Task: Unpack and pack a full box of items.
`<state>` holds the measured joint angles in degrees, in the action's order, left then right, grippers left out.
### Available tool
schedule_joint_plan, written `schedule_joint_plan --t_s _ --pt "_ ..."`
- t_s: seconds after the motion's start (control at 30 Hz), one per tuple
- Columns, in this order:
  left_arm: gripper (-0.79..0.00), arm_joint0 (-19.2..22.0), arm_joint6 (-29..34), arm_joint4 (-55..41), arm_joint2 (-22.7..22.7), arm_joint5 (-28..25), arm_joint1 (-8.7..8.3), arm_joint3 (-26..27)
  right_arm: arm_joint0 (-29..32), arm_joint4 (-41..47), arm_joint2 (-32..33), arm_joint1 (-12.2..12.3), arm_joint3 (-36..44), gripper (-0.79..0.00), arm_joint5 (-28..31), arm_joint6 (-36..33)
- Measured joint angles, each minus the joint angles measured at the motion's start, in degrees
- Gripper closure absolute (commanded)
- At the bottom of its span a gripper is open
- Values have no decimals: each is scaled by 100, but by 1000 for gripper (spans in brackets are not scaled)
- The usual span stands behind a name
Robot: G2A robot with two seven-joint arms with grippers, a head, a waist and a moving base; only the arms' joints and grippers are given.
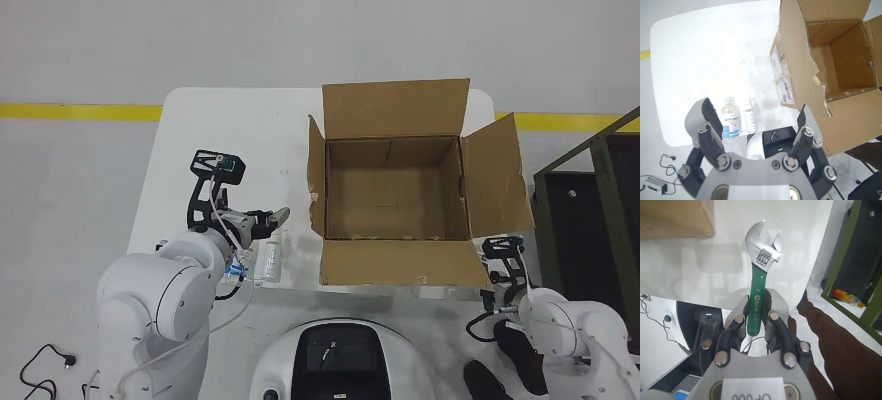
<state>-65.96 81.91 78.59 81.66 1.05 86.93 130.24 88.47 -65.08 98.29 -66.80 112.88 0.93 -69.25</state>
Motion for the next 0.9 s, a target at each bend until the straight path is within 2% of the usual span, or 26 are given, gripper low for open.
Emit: schedule_joint_plan --t_s 0.07,0.13,0.23,0.3,0.37,0.43,0.63,0.9 --pt "-785 0 0 0 0 0 0 0 5 31 5 3 -4 -342 -29 37" --pt "-785 0 0 0 0 0 0 0 13 50 12 8 5 -453 -34 54" --pt "-785 0 0 0 0 0 0 0 18 80 52 15 61 -382 -75 89" --pt "-785 0 0 0 0 0 0 0 21 162 135 17 154 -363 -152 133" --pt "-785 0 0 0 0 0 0 0 29 415 320 15 324 -228 -295 194" --pt "-785 0 0 0 0 0 0 0 26 782 607 13 538 0 -451 322" --pt "-785 0 0 0 0 0 0 0 -34 1583 1287 21 888 0 -355 1017" --pt "-785 0 0 0 0 0 0 0 -83 2978 1577 -32 869 0 -163 2264"
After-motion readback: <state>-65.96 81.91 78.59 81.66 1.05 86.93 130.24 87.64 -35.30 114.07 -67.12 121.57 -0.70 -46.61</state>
